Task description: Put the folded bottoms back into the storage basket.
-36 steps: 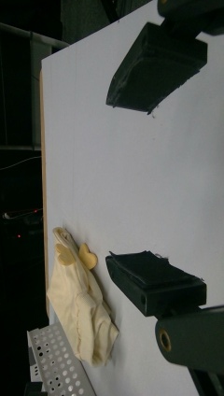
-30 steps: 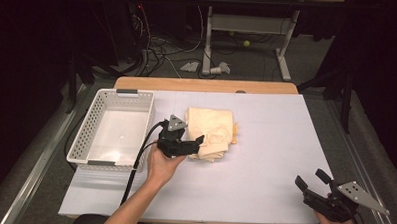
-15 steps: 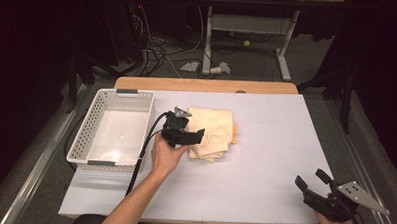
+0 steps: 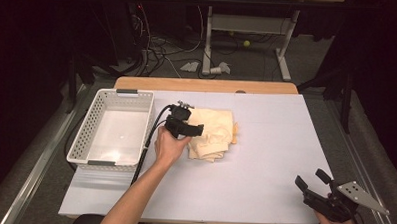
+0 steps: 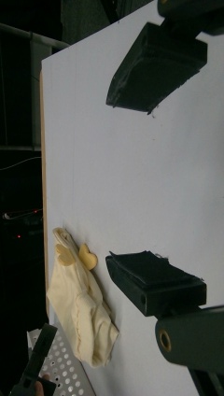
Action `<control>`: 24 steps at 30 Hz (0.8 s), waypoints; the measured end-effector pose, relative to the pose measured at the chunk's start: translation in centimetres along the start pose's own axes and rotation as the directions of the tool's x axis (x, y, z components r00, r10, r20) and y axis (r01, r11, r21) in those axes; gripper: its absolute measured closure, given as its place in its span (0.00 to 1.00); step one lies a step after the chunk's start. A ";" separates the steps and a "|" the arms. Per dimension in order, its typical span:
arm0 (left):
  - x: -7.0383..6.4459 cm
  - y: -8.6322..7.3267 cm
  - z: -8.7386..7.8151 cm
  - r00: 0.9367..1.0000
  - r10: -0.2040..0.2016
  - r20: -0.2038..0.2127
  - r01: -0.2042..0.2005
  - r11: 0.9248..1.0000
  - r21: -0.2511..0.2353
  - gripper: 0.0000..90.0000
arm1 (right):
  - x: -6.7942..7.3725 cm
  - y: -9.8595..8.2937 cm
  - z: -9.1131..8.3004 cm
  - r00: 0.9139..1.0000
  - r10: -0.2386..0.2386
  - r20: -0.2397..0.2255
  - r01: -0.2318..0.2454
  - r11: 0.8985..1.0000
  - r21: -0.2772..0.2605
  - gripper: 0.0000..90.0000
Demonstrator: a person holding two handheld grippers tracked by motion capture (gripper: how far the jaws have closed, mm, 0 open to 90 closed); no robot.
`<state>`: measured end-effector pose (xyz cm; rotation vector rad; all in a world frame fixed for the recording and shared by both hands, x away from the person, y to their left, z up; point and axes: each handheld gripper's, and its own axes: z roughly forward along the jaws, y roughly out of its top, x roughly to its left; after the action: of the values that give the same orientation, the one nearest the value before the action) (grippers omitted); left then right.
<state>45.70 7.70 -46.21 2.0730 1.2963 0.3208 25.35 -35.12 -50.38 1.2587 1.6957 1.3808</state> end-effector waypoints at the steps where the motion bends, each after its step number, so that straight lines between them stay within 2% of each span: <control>1: 0.1 0.2 0.2 1.000 -0.007 0.000 0.007 1.000 0.006 0.24 | 0.0 0.0 0.0 1.000 -0.001 0.000 0.001 1.000 0.001 0.23; 11: 0.8 1.2 2.1 0.999 -0.042 -0.013 0.043 0.998 0.051 0.24 | 0.0 0.0 0.0 1.000 -0.002 -0.002 0.002 1.000 0.003 0.23; 24: 1.3 0.9 4.4 0.996 -0.087 -0.002 0.087 0.991 0.101 0.20 | 0.0 0.0 0.1 1.000 -0.002 -0.004 0.002 1.000 0.002 0.23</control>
<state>49.28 6.79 -49.05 2.0914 1.4232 0.2173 25.41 -35.12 -50.42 1.2561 1.7015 1.3820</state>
